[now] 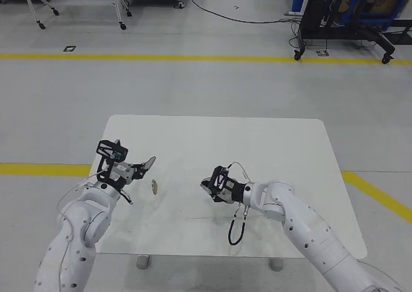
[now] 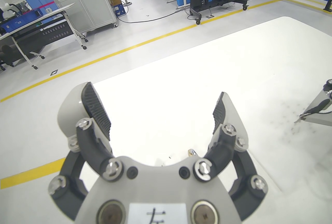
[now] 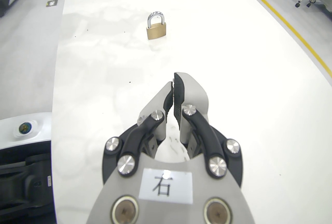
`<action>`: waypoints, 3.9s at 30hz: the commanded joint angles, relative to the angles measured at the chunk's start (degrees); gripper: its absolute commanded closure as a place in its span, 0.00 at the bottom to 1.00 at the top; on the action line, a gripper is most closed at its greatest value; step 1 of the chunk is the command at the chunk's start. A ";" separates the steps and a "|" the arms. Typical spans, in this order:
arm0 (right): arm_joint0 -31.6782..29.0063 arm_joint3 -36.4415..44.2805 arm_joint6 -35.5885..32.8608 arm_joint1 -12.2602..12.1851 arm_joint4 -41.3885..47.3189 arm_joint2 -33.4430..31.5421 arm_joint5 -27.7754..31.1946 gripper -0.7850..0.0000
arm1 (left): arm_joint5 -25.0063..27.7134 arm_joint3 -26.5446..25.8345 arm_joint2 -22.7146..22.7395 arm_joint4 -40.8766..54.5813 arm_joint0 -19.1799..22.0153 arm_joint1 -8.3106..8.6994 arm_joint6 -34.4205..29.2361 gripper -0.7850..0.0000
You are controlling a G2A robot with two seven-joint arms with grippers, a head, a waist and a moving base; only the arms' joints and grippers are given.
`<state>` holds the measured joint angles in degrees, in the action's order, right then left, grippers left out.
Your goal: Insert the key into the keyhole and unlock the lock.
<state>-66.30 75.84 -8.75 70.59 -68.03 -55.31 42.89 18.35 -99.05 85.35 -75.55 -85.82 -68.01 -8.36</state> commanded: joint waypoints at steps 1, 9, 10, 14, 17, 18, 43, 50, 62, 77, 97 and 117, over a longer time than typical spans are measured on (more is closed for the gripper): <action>1.90 -4.53 1.30 0.09 9.75 -0.78 6.87 1.00 | 2.54 0.26 0.58 3.72 -0.31 0.04 1.57 0.00; 8.17 -16.54 -2.97 1.06 30.51 1.86 15.11 1.00 | 7.25 2.46 3.16 13.14 -0.34 0.24 2.21 0.00; 8.17 -16.54 -2.97 1.06 30.51 1.86 15.11 1.00 | 7.25 2.46 3.16 13.14 -0.34 0.24 2.21 0.00; 8.17 -16.54 -2.97 1.06 30.51 1.86 15.11 1.00 | 7.59 2.59 2.83 14.43 -0.63 0.16 2.60 0.00; 7.45 -15.79 -2.19 1.11 31.44 1.93 15.11 1.00 | 12.52 3.12 2.81 22.72 -0.59 0.11 3.36 0.00; 6.79 -15.32 -1.41 1.18 33.06 2.13 15.11 1.00 | 14.83 3.56 2.85 26.48 -0.55 0.11 3.28 0.00; 11.04 -16.61 -37.54 1.59 98.33 11.10 15.11 1.00 | 27.88 18.67 -7.85 87.87 11.99 2.64 -43.75 0.09; 13.57 -21.81 -37.54 3.91 95.36 12.25 15.11 1.00 | 27.91 17.60 -10.27 82.46 12.05 2.46 -40.37 0.11; 14.74 -25.28 -37.53 6.99 90.72 10.36 15.11 1.00 | 27.18 17.89 -12.31 80.40 12.92 2.67 -38.72 0.33; 14.65 -26.34 -37.54 8.32 89.22 8.47 15.11 1.00 | 25.52 18.39 -14.15 78.06 14.00 3.03 -37.47 0.65; 14.03 -26.32 -37.54 8.63 87.81 6.76 15.11 0.88 | 24.57 18.34 -14.62 75.97 14.13 3.71 -35.08 1.00; 13.26 -25.38 -37.61 8.11 85.47 4.39 13.90 0.00 | 23.07 17.36 -11.38 73.00 13.38 4.68 -32.85 1.00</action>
<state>-52.86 49.99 -45.92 78.81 18.25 -50.99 57.61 41.41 -81.42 73.70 -1.71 -72.21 -63.46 -40.83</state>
